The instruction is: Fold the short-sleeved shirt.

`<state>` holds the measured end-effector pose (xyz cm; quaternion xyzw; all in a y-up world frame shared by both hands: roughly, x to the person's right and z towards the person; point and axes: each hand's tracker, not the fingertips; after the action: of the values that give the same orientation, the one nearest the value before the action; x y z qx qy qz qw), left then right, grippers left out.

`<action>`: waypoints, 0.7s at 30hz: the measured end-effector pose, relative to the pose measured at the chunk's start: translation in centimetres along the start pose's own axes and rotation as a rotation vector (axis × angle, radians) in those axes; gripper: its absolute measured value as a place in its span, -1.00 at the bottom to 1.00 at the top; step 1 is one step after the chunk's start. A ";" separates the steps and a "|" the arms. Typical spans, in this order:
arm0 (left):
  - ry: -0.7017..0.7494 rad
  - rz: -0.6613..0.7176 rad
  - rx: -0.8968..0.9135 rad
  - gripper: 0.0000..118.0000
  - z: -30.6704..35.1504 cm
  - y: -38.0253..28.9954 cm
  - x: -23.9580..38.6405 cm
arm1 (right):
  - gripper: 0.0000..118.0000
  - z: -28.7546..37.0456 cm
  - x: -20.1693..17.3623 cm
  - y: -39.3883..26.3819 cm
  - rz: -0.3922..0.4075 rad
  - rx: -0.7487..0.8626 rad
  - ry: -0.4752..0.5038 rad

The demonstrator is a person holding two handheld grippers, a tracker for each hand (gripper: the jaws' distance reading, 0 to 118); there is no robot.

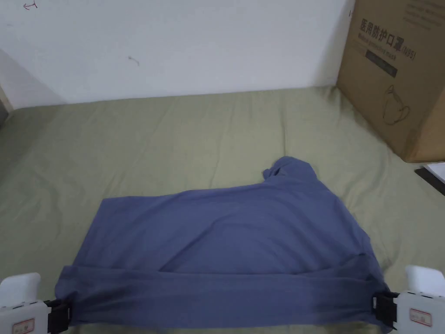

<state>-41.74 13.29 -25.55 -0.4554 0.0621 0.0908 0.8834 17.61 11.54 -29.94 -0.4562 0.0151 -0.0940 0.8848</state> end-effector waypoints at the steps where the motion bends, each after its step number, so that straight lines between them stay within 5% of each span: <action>1: 0.007 -0.018 -0.010 -0.92 0.5 -0.4 -0.3 | -0.88 0.7 0.1 -0.2 -0.003 -0.002 0.007; 7: 0.030 -0.019 -0.066 -0.92 4.4 -6.4 -1.4 | -0.88 4.7 0.9 -4.9 -0.005 -0.081 0.023; 9: 0.036 -0.041 -0.108 -0.90 4.0 -8.6 -1.7 | -0.86 3.9 1.1 -6.9 0.062 -0.120 0.004; 10: 0.022 -0.055 -0.147 -0.78 3.5 -9.6 -1.8 | -0.70 3.2 1.1 -7.7 0.081 -0.142 -0.017; 11: 0.020 -0.054 -0.166 -0.43 3.0 -10.1 -2.1 | -0.28 2.0 1.5 -8.2 0.075 -0.140 -0.022; 12: 0.036 -0.041 -0.185 0.19 2.4 -10.5 -2.1 | 0.53 1.6 1.4 -8.4 0.081 -0.153 -0.055; 13: 0.095 -0.048 -0.205 0.52 2.1 -10.6 -2.0 | 0.90 1.4 1.4 -8.5 0.083 -0.162 -0.073; 14: 0.123 -0.059 -0.197 0.67 2.1 -10.5 -1.9 | 0.99 1.5 1.5 -8.3 0.079 -0.155 -0.063; 21: 0.001 0.066 0.047 0.69 5.5 -4.8 -1.3 | 0.73 6.1 1.1 -3.1 0.072 0.055 -0.050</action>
<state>-41.80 14.89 -18.32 -0.4322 0.0799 0.1183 0.8904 18.93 14.48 -23.81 -0.4330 0.0066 -0.0510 0.8999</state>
